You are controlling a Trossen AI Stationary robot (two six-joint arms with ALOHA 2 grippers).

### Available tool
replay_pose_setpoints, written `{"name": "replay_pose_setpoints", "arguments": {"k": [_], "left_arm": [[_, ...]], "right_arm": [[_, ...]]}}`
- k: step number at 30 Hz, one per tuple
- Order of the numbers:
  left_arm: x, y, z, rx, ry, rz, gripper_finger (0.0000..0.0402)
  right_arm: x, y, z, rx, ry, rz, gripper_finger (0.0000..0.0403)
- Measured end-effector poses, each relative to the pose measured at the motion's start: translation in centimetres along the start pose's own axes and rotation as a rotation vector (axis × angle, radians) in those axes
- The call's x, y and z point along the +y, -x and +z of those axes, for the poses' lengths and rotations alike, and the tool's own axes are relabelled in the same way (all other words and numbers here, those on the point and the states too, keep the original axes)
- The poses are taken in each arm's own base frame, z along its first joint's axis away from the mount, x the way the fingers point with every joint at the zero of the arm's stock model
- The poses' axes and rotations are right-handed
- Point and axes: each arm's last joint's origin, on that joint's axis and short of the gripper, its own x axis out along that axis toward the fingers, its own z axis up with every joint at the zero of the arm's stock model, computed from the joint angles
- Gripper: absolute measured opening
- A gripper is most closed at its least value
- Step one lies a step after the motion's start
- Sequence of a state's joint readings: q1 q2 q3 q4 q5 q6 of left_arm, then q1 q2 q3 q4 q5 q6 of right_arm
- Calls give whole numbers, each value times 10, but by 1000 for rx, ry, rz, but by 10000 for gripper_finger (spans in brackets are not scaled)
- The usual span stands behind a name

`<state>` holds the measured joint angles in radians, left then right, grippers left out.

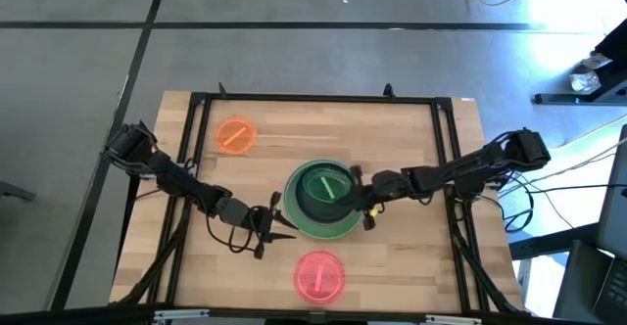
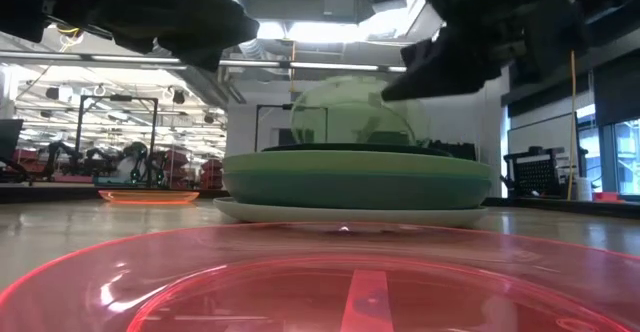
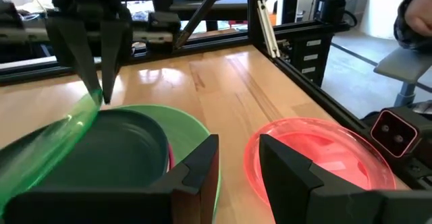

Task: Stack plastic plates
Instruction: Stack the transparent green plate on top of the dark blue plate

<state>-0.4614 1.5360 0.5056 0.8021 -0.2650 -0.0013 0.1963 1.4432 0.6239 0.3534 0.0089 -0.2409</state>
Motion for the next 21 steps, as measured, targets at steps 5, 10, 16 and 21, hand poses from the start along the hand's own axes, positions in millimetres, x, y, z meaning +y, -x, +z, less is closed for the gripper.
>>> {"name": "replay_pose_setpoints", "arguments": {"k": [5,10,16,21], "left_arm": [[0,0,0,0,0,-1,101],[0,0,0,1,-1,-1,101],[0,0,0,1,-1,-1,101],[0,0,0,4,-1,-1,101]], "right_arm": [[2,-8,-8,36,-27,11,5],[4,-15,-16,72,-106,16,5],[7,-24,-23,82,-137,46,7],[7,-27,-24,75,-141,45,44]]}}
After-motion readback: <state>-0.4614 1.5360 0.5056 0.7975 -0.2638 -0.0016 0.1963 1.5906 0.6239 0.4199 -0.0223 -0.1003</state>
